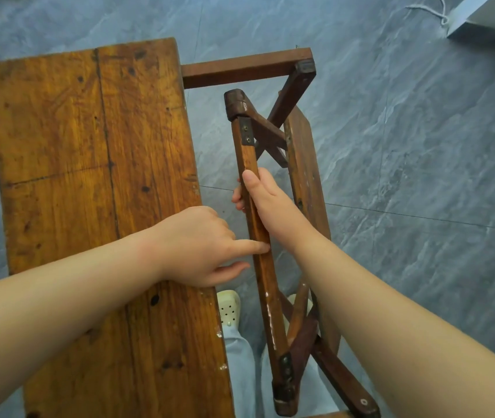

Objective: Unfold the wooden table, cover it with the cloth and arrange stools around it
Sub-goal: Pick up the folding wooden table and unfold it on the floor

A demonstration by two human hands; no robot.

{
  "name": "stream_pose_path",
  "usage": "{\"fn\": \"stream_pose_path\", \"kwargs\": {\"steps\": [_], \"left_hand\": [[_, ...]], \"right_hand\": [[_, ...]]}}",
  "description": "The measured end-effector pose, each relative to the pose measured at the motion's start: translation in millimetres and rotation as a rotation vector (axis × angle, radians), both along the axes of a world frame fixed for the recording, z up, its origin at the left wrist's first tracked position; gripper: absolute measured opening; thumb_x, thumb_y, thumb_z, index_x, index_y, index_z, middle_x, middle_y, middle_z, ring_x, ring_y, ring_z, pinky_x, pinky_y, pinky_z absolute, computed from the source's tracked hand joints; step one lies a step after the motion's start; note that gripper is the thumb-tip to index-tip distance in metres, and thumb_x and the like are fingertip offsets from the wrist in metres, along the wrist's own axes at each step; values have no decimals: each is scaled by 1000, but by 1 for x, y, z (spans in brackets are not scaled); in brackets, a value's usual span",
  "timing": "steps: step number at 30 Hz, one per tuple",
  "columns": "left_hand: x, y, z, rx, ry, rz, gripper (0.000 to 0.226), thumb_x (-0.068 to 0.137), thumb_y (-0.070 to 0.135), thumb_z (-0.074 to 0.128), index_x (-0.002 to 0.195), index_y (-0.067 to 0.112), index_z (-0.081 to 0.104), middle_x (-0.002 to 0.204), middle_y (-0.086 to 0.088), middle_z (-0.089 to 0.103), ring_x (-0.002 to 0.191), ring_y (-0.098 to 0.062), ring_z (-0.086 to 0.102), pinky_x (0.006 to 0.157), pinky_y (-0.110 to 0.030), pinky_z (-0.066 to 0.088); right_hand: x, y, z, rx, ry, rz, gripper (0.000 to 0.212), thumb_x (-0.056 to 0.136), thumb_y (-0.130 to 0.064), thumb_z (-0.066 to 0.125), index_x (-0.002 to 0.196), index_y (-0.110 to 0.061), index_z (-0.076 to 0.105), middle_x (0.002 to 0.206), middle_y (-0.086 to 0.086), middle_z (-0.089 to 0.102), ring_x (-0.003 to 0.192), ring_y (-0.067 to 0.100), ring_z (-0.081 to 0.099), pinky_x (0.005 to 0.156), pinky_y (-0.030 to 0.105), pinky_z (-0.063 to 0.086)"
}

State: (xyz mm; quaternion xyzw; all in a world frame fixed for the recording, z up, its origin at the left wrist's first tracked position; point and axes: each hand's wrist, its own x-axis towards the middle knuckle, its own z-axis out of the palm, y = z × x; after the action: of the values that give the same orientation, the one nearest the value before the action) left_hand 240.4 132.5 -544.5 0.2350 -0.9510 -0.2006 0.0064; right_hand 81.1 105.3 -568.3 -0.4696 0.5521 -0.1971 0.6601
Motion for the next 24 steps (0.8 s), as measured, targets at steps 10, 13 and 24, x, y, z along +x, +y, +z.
{"fn": "stream_pose_path", "kwargs": {"steps": [10,13,24], "left_hand": [[-13,-4,2,0,-29,9,42,95,35,35,134,30,50,52,7,55,42,-10,48,42,-28,40],[-9,-4,1,17,-21,22,41,93,31,39,132,30,53,48,9,51,39,-9,43,40,-25,34],[-6,-2,5,47,-42,45,40,92,31,37,126,27,60,49,9,53,39,-8,45,41,-21,28]], "right_hand": [[-119,21,-33,-528,655,973,43,98,-37,38,135,-19,50,136,0,54,130,16,45,109,36,35],[-138,37,-47,-580,813,1551,54,95,-31,38,146,-16,35,154,6,31,147,25,9,119,40,5],[-131,37,-51,-776,965,1878,51,90,-24,55,139,-16,43,142,5,43,140,32,20,116,50,-8]]}}
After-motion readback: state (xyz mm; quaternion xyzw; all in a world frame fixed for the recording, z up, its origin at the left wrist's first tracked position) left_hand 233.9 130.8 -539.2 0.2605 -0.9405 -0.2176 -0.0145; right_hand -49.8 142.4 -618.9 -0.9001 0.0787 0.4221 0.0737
